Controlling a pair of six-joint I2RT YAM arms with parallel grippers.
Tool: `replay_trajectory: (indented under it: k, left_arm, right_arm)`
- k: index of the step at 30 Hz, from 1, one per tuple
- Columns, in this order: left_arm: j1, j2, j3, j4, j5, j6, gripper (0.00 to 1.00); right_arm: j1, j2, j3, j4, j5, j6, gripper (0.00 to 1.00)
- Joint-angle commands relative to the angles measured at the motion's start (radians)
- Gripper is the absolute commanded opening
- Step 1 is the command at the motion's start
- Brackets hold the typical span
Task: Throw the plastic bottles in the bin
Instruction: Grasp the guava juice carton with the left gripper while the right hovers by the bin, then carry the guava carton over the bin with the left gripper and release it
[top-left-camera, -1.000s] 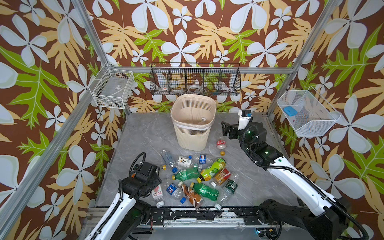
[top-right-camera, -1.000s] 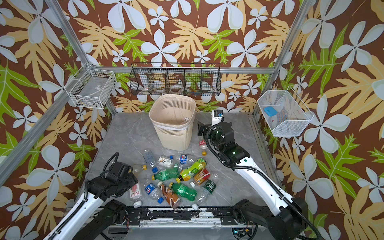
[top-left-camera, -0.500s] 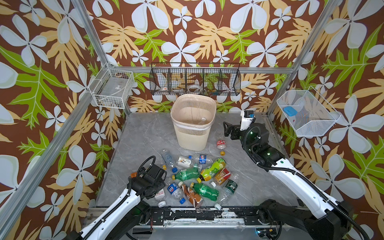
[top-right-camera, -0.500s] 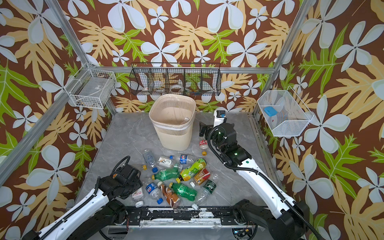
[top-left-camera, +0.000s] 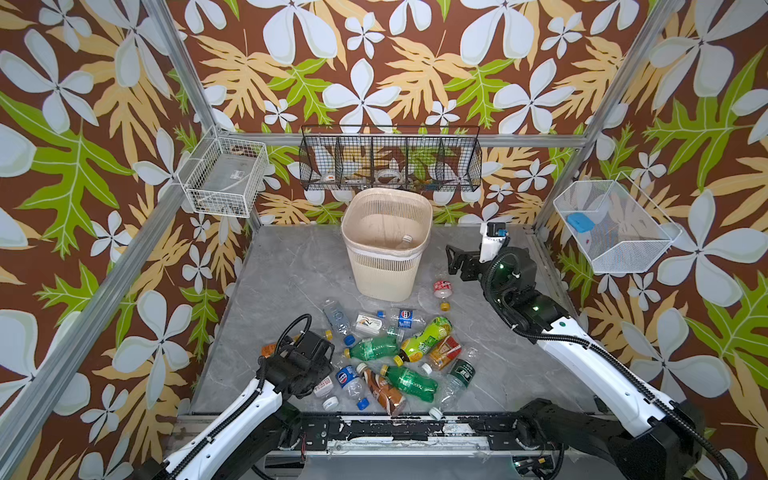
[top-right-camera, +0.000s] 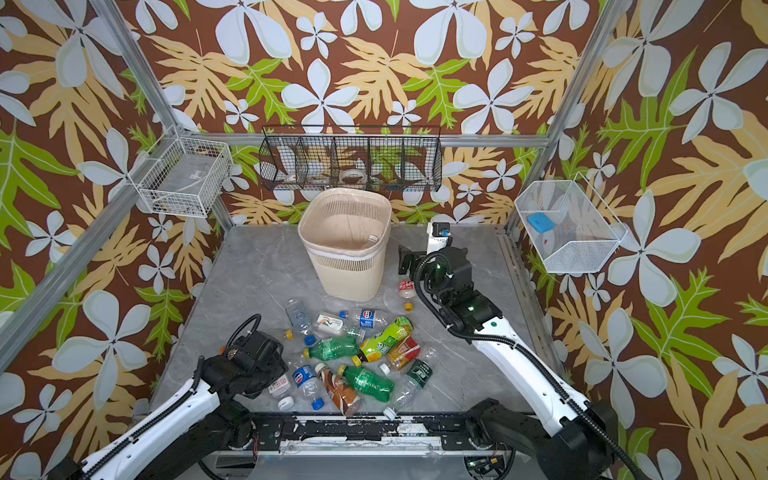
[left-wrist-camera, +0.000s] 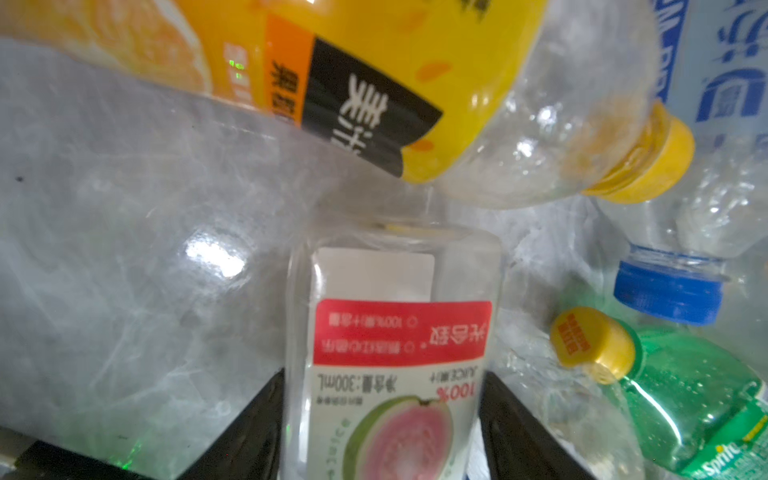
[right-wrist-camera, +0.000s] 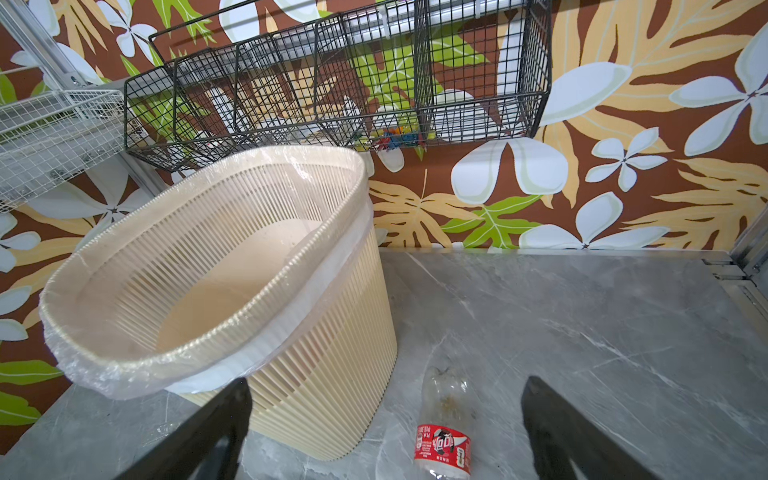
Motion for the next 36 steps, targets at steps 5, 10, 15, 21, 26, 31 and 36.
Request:
replay_trajectory:
  k: [5,10,15,21,26,31,36]
  left_arm:
    - [-0.001,-0.006,-0.051,0.046,0.021,-0.038,0.69]
    - [-0.001,-0.036,-0.046,0.042,0.015,-0.045,0.61]
    - [-0.001,-0.066,-0.005,0.003,-0.001,-0.049,0.60]
    - [-0.001,-0.098,0.131,-0.080,-0.062,-0.036,0.60]
    - [-0.001,-0.072,0.327,-0.150,-0.162,0.024,0.59]
    - [-0.001,0.004,0.566,-0.034,-0.250,0.181,0.57]
    - [-0.001,0.218,0.821,0.209,-0.228,0.410,0.53]
  right_arm:
    - [-0.003,0.002,-0.005,0.041,-0.006,0.000,1.00]
    - [-0.006,0.005,-0.006,0.047,-0.006,0.002,1.00]
    - [-0.006,0.007,-0.005,0.052,-0.008,0.008,1.00]
    - [-0.006,0.006,0.000,0.058,-0.010,0.011,1.00]
    - [-0.006,0.001,0.001,0.057,-0.010,0.012,1.00]
    - [-0.006,-0.005,-0.008,0.058,-0.007,0.015,1.00]
    - [-0.006,-0.014,-0.014,0.037,-0.009,0.022,1.00]
